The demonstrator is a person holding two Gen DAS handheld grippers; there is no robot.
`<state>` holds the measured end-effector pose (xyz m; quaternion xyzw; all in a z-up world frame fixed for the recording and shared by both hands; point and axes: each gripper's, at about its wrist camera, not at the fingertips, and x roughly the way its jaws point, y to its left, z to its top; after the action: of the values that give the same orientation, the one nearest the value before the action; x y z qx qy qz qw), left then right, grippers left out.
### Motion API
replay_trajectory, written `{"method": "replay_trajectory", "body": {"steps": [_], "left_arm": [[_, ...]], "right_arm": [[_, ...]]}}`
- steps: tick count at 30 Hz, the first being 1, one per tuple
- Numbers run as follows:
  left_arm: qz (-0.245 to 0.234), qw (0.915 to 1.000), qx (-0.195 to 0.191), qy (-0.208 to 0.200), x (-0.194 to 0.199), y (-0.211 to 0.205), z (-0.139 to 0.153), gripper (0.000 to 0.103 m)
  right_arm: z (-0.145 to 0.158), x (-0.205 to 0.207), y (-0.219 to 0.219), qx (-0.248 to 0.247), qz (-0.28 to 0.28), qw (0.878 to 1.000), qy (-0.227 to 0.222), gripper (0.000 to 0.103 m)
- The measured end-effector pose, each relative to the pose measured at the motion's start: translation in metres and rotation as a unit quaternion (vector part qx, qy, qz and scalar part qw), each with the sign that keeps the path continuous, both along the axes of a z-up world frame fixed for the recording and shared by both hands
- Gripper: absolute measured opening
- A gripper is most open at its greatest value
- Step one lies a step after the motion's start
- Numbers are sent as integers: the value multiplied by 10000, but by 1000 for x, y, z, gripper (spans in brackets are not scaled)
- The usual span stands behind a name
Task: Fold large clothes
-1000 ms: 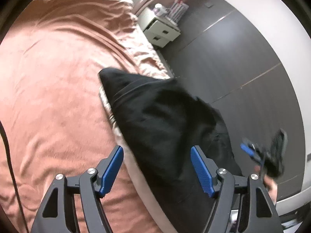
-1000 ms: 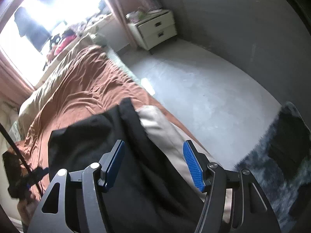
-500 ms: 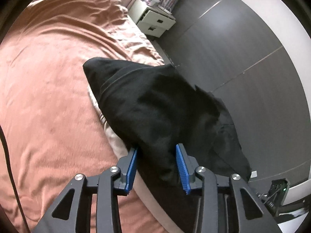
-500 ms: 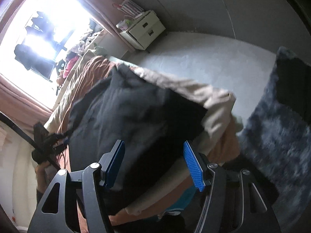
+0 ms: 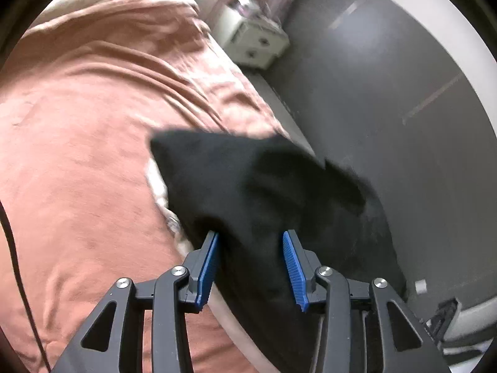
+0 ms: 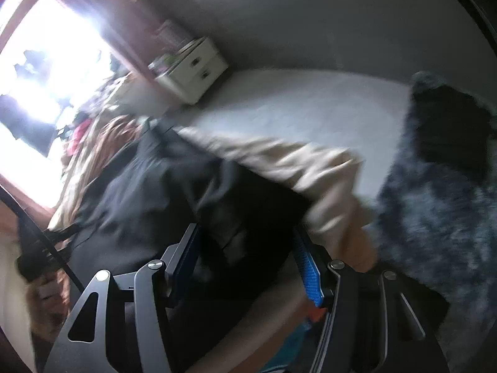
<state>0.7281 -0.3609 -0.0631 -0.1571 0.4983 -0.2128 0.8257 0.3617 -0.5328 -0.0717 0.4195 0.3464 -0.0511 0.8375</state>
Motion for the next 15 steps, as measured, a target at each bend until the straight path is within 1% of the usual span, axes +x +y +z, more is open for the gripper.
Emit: {"method": "replay_trajectory", "body": {"steps": [1,2,4,9,12,15], "left_arm": [[79,9997,179,-178,-4,3,8,44],[61,9992,263,-281,-8,6,15,45],[-41,9995,156,-262,-15,13,22,45],[-193,9992,109,-324,-44,24,41,45],[-312,9988,83,-361,-66,30,52,45],[-471,9973,132,-547,-92,36,67,45]], "right_arm": [[2,-5,-8,10,-65,10000,5,57],[6,-10,-15,40,-80,10000,-9,57],[13,-25,-23,-34,-53,10000,-43,57],[32,-53,-28,-152,44,9998,-94,57],[41,-69,-10,-228,137,9996,-112,57],[48,-76,13,-375,238,9988,-196,59]]}}
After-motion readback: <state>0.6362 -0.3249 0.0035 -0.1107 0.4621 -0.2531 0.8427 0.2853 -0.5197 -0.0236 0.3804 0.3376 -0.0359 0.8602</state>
